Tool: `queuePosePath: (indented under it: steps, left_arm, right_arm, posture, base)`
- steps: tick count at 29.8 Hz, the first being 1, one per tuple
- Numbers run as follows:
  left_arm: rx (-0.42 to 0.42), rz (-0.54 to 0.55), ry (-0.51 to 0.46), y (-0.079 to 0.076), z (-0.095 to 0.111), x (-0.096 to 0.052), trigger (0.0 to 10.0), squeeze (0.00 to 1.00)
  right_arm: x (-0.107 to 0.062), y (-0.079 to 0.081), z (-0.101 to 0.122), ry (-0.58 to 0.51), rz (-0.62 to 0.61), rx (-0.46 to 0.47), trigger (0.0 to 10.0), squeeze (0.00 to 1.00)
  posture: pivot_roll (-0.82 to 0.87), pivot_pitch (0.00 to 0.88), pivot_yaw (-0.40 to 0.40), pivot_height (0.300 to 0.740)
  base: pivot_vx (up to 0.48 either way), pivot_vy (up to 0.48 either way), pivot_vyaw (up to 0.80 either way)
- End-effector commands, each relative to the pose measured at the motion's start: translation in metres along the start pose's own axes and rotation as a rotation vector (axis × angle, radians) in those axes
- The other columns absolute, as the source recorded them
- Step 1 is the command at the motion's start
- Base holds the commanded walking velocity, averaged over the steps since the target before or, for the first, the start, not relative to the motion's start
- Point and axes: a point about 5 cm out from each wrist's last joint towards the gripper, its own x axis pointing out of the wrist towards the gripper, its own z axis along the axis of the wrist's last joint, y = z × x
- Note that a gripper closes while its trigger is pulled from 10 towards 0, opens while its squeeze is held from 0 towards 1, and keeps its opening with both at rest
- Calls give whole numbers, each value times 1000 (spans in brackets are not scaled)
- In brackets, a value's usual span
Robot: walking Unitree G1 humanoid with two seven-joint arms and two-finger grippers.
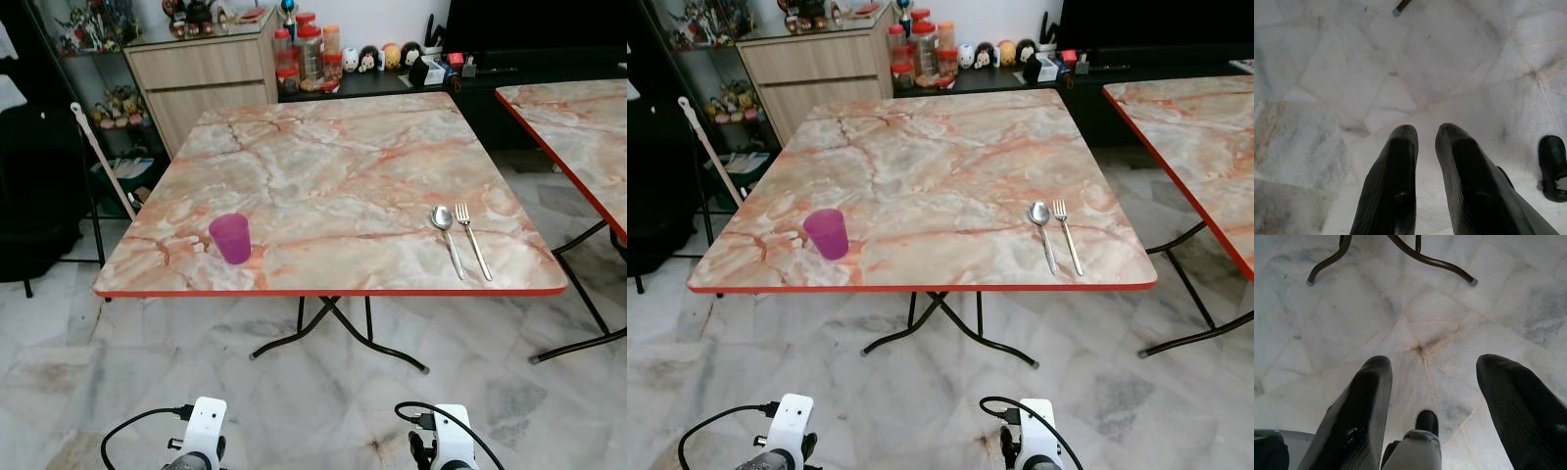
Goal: Setting the table
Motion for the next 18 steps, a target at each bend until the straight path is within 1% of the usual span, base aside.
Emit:
queuePosePath:
  steps: [1,5,7,12,16,17,18]
  left_arm:
    - [-23,22,22,4,-6,-1,10000,0]
    - [-18,25,32,5,-11,-3,10000,0]
    - [-18,28,39,6,-13,-3,10000,0]
    - [-26,33,31,6,-12,-3,10000,0]
    - [-26,33,31,6,-12,-3,10000,0]
    - [-26,33,32,6,-12,-3,10000,0]
    - [-25,34,33,7,-12,-3,10000,0]
  right_arm:
    - [1,3,3,-16,5,15,10000,0]
    - [0,3,2,-18,8,12,10000,0]
    - [-1,5,-2,-16,14,3,10000,0]
    - [-3,7,-8,-17,20,-6,10000,0]
    - [-3,3,-5,-44,3,-8,10000,0]
    - [-3,2,-3,-59,-1,-9,10000,0]
    - [-3,2,4,-100,1,-29,10000,0]
  posture:
    - [25,0,57,740]
    - [21,0,59,740]
    - [29,0,56,740]
    - [41,0,52,740]
    - [41,0,55,740]
    - [41,0,55,740]
    - [39,0,57,740]
  base:
    - [0,0,0]
    - [0,0,0]
    - [0,0,0]
    - [0,0,0]
    - [0,0,0]
    - [0,0,0]
    - [0,0,0]
